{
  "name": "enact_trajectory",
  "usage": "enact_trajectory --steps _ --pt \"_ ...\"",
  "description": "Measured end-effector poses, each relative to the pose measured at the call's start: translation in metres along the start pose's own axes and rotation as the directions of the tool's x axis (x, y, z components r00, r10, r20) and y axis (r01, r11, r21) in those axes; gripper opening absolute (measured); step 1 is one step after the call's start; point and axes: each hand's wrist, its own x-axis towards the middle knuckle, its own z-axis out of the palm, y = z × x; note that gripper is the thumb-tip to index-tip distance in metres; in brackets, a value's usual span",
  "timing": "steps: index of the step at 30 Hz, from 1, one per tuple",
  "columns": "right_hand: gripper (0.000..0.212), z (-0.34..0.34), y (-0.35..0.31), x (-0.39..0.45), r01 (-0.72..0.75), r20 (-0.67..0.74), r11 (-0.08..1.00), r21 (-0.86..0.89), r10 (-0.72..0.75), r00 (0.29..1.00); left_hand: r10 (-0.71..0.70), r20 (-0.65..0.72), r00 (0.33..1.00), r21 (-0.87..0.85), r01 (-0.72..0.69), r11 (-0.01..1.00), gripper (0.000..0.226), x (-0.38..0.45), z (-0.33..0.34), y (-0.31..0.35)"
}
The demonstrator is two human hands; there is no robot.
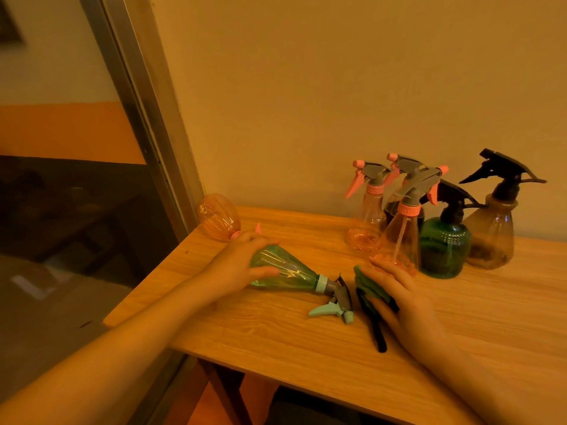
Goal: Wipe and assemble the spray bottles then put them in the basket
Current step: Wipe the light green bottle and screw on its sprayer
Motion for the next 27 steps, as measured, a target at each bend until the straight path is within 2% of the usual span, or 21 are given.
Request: enact_trajectory --steps 5,7,11,14,16,19,23,27 --pt "0.047 0.002 0.007 0.0 -0.023 0.024 1.0 0.019 0.023 0.999 0.04 0.121 0.992 -0.195 -0.015 0.981 0.053 0.002 -0.013 -0.008" --pt "0.051 0.002 0.008 0.0 -0.034 0.021 0.999 0.017 0.034 0.999 0.016 0.095 0.995 -0.182 0.002 0.983 0.056 0.004 -0.012 -0.006" --pt "0.049 0.001 0.007 0.0 -0.041 0.031 0.999 0.014 0.04 0.999 -0.093 -0.068 0.993 -0.074 0.088 0.993 0.054 0.009 -0.004 0.006" --pt "0.047 0.001 0.007 -0.001 -0.042 0.051 0.999 0.0 0.042 0.998 -0.145 -0.064 0.987 0.075 0.15 0.986 0.057 0.014 0.003 0.012" --pt "0.046 0.001 0.006 0.0 -0.044 0.055 0.999 0.003 0.043 0.998 -0.129 -0.019 0.991 0.033 0.13 0.991 0.058 0.019 0.004 0.014" --pt "0.048 0.001 0.005 -0.001 -0.041 0.06 0.999 -0.001 0.041 0.997 -0.092 0.051 0.994 -0.146 0.099 0.984 0.063 0.023 0.005 0.013" --pt "0.049 0.002 0.004 -0.001 -0.034 0.058 0.999 -0.003 0.034 0.998 -0.231 -0.085 0.969 -0.232 0.206 0.951 0.08 0.023 0.014 0.022" --pt "0.049 0.002 0.004 -0.001 -0.024 0.054 1.0 0.003 0.024 0.998 -0.289 -0.105 0.952 -0.178 0.268 0.947 0.09 0.027 0.022 0.028"
